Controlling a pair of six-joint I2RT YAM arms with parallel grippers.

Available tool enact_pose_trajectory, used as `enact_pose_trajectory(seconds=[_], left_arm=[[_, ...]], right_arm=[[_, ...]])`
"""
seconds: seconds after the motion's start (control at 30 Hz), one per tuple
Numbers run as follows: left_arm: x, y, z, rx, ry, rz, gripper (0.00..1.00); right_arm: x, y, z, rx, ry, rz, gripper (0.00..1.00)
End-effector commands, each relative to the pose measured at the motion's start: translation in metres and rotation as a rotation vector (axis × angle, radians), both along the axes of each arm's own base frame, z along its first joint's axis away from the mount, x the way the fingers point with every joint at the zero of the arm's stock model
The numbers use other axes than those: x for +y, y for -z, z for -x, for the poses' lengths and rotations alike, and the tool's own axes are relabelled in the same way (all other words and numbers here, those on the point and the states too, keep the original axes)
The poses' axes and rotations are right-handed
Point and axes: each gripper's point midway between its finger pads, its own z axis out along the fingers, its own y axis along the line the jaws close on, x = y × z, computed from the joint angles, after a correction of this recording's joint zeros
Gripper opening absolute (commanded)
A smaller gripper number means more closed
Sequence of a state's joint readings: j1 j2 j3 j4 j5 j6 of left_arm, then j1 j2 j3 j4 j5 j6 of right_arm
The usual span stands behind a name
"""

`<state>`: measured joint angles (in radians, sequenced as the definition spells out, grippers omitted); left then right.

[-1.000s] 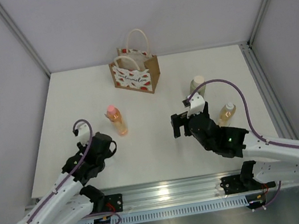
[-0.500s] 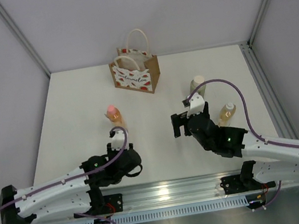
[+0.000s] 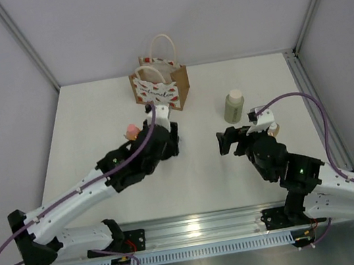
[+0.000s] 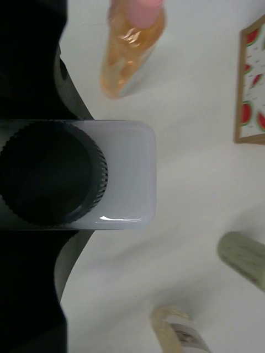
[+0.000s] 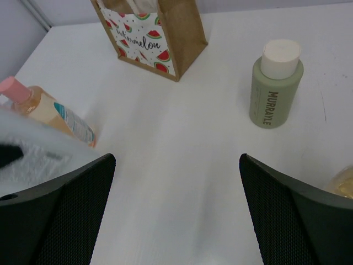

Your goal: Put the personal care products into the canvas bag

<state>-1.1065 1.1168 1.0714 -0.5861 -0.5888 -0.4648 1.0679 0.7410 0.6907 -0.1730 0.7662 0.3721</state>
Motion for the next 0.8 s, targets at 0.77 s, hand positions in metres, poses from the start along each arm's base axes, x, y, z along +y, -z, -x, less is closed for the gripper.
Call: enact_pose_trajectory(seconds=[0.77], left_arm=[[0.007, -0.286, -0.289, -0.605, -0.188, 0.299, 0.01]], right_arm=[[0.001, -0.006, 0.002, -0.005, 0.000, -0.075, 0.98]])
